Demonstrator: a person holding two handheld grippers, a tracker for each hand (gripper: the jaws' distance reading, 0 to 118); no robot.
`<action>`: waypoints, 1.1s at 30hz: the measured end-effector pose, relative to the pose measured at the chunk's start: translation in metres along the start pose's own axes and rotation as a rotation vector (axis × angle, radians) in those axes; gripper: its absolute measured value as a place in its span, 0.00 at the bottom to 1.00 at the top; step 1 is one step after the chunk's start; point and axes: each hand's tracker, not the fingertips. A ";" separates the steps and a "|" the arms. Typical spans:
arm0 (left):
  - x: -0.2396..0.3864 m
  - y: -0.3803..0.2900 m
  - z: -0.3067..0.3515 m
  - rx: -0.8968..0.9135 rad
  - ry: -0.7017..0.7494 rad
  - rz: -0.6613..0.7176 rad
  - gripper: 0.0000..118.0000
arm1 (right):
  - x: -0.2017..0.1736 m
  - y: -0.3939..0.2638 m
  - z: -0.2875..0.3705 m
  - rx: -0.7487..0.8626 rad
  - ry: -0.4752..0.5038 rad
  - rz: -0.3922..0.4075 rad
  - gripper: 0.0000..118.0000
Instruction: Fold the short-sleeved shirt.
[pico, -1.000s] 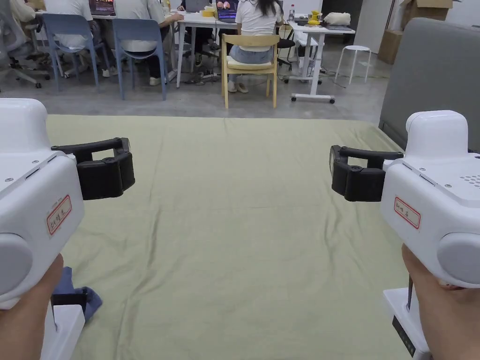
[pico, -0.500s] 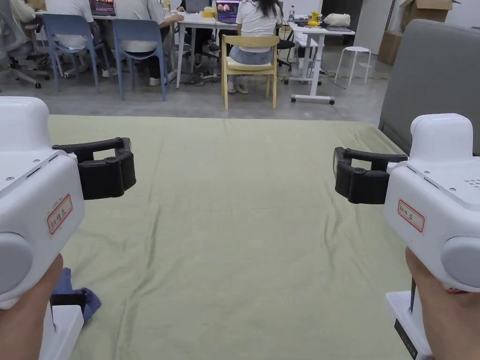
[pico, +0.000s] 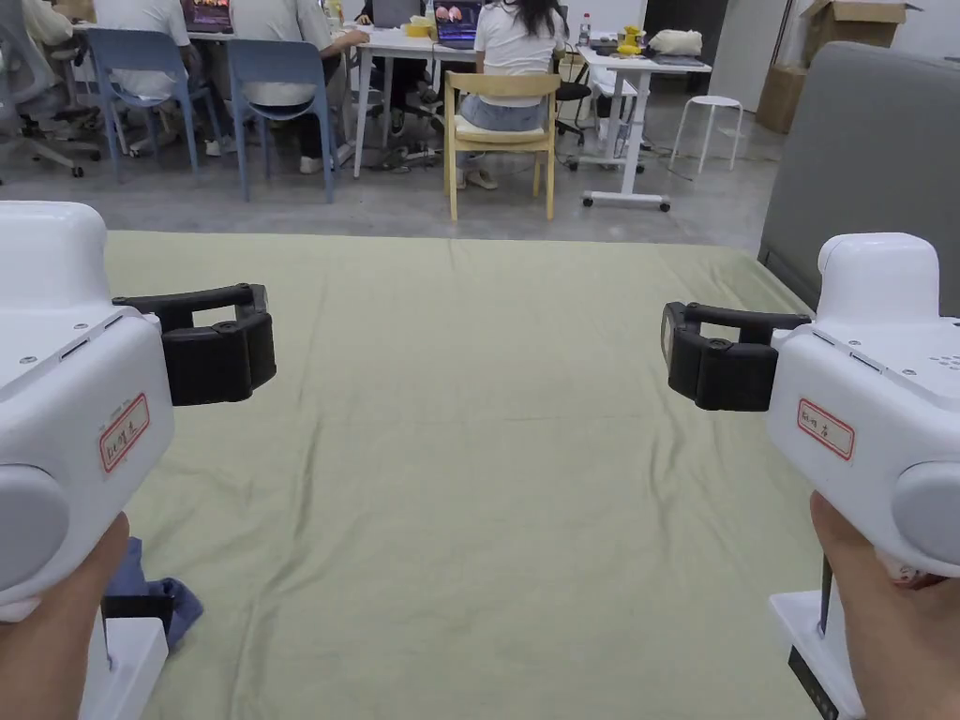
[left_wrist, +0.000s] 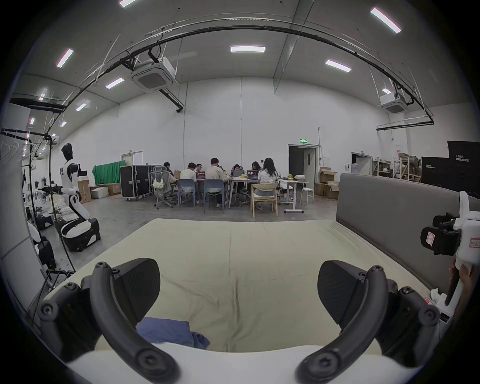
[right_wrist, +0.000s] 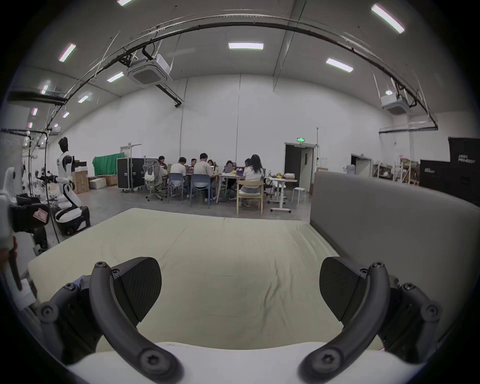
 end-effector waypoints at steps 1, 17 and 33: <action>0.000 0.000 0.000 -0.003 -0.001 0.000 1.00 | 0.002 0.000 -0.001 -0.015 0.019 -0.020 1.00; 0.003 0.003 -0.003 0.026 -0.059 0.013 1.00 | 0.003 -0.008 0.007 0.135 -0.196 -0.074 1.00; 0.012 -0.002 -0.010 -0.010 -0.089 -0.001 1.00 | 0.000 0.011 -0.003 -0.069 0.038 -0.303 1.00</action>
